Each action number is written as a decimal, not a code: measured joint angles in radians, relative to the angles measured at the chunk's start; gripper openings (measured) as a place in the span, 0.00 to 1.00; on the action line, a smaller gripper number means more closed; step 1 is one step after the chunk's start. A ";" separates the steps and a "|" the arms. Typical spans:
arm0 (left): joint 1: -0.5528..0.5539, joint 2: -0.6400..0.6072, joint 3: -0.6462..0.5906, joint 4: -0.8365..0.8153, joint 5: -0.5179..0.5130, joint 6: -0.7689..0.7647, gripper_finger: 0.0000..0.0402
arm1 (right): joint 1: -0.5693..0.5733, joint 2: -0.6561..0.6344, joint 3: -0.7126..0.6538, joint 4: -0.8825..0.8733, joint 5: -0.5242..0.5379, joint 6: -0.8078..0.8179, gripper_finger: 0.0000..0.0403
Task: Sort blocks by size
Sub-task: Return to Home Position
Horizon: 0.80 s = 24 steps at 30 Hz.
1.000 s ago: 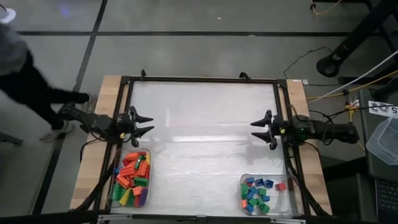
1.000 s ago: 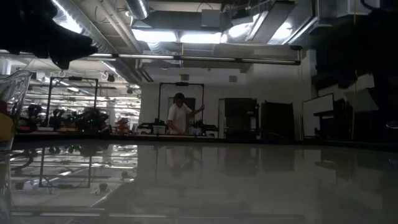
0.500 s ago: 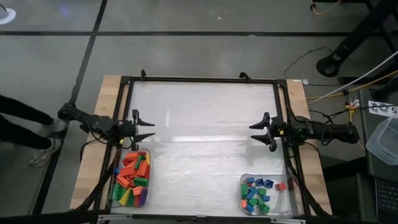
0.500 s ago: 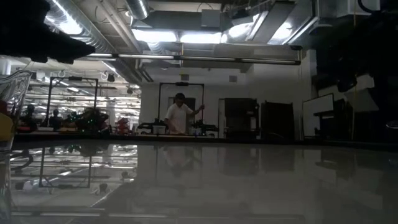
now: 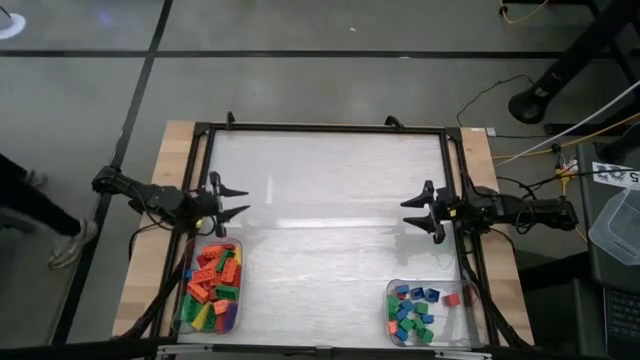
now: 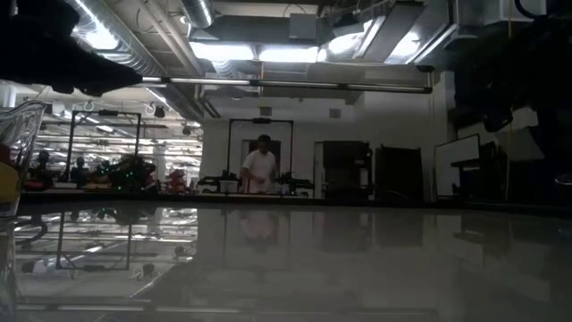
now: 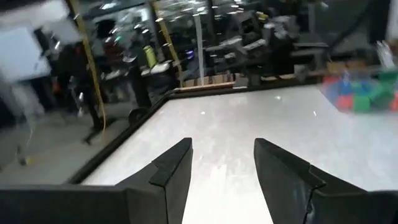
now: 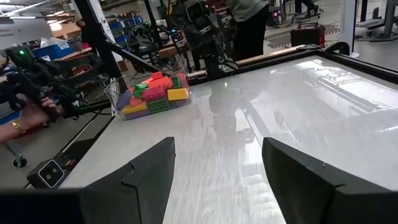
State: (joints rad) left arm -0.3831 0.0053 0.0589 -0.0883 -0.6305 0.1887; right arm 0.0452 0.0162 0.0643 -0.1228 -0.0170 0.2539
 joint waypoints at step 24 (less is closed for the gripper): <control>0.278 0.004 -0.002 0.003 -0.054 -0.206 0.40 | 0.000 0.000 -0.001 0.007 0.002 0.000 0.60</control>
State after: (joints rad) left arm -0.1049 0.0090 0.0574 -0.0849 -0.6846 -0.0174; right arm 0.0452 0.0166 0.0635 -0.1158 -0.0154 0.2539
